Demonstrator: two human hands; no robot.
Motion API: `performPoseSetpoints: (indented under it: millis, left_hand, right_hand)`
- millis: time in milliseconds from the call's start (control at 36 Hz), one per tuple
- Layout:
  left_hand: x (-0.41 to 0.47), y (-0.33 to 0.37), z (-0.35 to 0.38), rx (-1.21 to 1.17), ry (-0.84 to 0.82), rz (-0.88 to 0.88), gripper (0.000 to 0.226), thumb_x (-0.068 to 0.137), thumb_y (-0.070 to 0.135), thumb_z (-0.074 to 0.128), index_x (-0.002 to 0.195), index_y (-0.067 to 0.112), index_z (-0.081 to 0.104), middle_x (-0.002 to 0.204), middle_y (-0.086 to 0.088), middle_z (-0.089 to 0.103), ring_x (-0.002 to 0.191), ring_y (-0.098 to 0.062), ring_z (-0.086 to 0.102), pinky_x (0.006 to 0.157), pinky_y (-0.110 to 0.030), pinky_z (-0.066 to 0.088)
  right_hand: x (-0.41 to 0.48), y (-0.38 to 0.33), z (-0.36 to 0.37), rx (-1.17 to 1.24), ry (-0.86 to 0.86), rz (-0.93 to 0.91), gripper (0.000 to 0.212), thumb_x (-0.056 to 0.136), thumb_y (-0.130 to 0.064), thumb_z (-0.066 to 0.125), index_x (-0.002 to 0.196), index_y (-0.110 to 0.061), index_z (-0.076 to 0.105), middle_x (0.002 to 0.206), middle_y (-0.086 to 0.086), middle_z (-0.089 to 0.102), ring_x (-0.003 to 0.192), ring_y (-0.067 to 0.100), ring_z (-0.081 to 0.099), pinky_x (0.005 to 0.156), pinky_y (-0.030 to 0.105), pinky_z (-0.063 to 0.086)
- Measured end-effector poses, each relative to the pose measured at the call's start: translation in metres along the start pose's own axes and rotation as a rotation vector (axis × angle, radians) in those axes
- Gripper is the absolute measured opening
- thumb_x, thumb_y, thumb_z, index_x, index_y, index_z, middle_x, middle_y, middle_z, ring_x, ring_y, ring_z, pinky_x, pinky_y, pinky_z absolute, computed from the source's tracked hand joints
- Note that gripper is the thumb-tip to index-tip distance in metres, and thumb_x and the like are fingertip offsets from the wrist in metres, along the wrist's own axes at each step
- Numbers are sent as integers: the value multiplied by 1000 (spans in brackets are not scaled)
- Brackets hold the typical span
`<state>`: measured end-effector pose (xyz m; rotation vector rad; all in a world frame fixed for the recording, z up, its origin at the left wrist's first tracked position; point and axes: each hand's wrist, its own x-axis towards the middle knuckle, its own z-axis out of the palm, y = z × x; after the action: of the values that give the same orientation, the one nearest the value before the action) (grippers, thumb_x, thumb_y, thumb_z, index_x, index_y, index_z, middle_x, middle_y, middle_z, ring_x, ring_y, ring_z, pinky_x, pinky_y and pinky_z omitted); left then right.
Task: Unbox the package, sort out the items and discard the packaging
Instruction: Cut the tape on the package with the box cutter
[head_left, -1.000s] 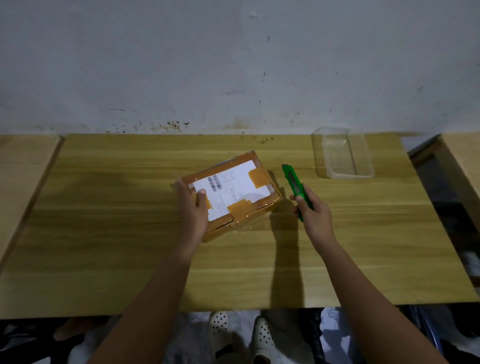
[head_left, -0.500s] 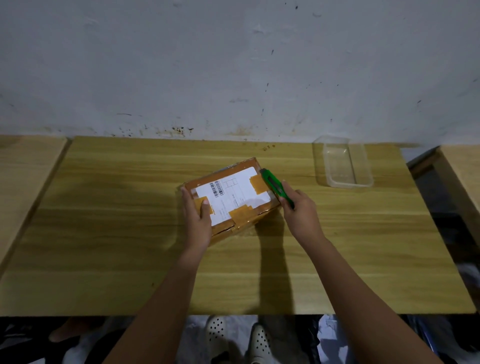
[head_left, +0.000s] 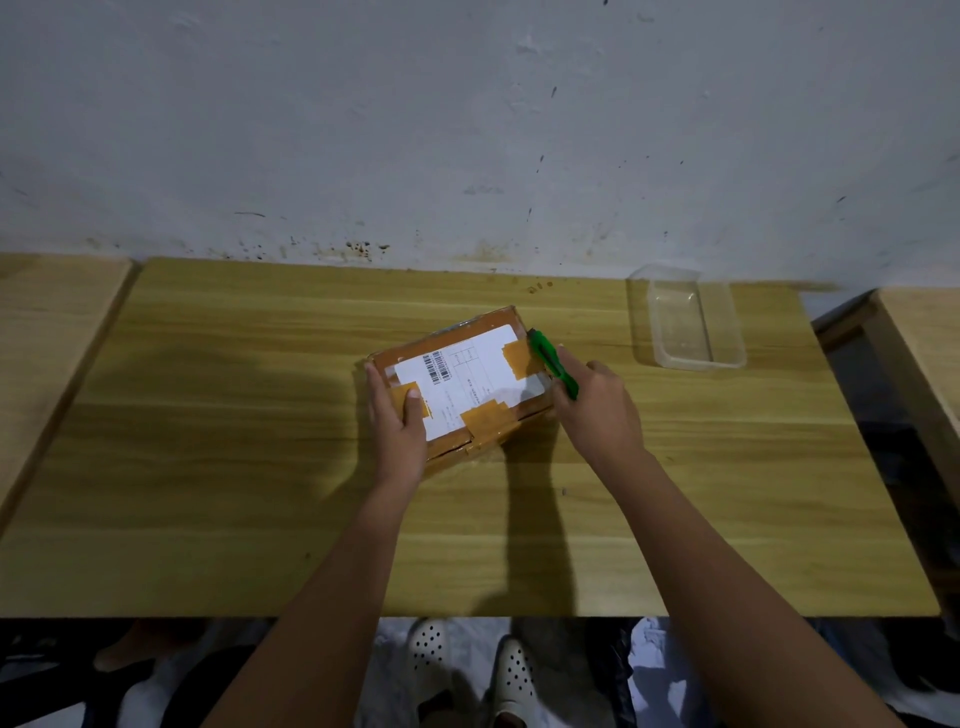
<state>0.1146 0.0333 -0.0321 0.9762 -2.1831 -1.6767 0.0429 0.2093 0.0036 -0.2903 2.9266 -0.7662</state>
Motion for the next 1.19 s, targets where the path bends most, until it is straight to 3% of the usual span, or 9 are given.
performPoseSetpoints:
  millis: [56,111,278,556,694,944,1083,1194]
  left_hand:
    - [0,0,0,2,-1,0,61,99,21,37,148,23,2,156,-4,11,141,-20,21,103,-21,26]
    - [1,0,0,3,2,-3,61,99,21,38,148,23,2,156,-5,12,140,-21,23,106,-27,27]
    - [1,0,2,15,36,3,59,99,20,36,148,21,4,156,-5,13,141,-20,21,105,-24,26]
    - [6,-6,6,-3,76,-21,58,99,20,36,148,27,6,155,-5,18,140,-23,27,113,-43,29]
    - [6,-7,8,-3,90,-28,57,99,18,36,148,24,7,156,-4,17,142,-21,22,114,-38,25]
    - [6,-7,9,-34,101,-32,56,99,16,36,148,24,9,157,-2,16,142,-19,21,114,-32,23]
    - [5,-6,9,-32,96,-30,57,100,15,36,148,24,8,155,-2,19,136,-19,32,90,-12,33]
    - [4,-3,8,-23,105,-38,57,99,16,36,148,25,9,155,-4,21,137,-23,33,107,-34,36]
  right_hand:
    - [3,-1,1,6,-43,11,47,97,-26,40,143,-28,30,96,14,54,82,29,53,62,34,42]
    - [3,0,2,16,-80,19,48,98,-26,37,145,-30,26,90,13,56,80,28,54,60,33,40]
    - [-1,-3,3,46,-115,68,46,99,-28,32,144,-36,25,78,12,58,72,30,55,56,33,40]
    - [-9,-1,-4,-66,-119,46,45,98,-28,32,143,-32,29,80,14,57,66,27,53,55,32,38]
    - [-15,1,-4,-143,-105,33,45,98,-26,31,143,-32,29,73,10,54,60,25,49,46,27,30]
    - [-32,7,-8,-184,-122,52,47,96,-19,35,141,-33,31,68,8,49,62,27,47,54,31,36]
    - [-39,11,-7,-134,-127,70,48,96,-19,35,142,-31,31,69,10,53,63,28,51,54,31,36]
    - [-46,16,-9,-98,-88,57,47,97,-20,37,142,-30,32,67,11,54,61,28,51,53,31,34]
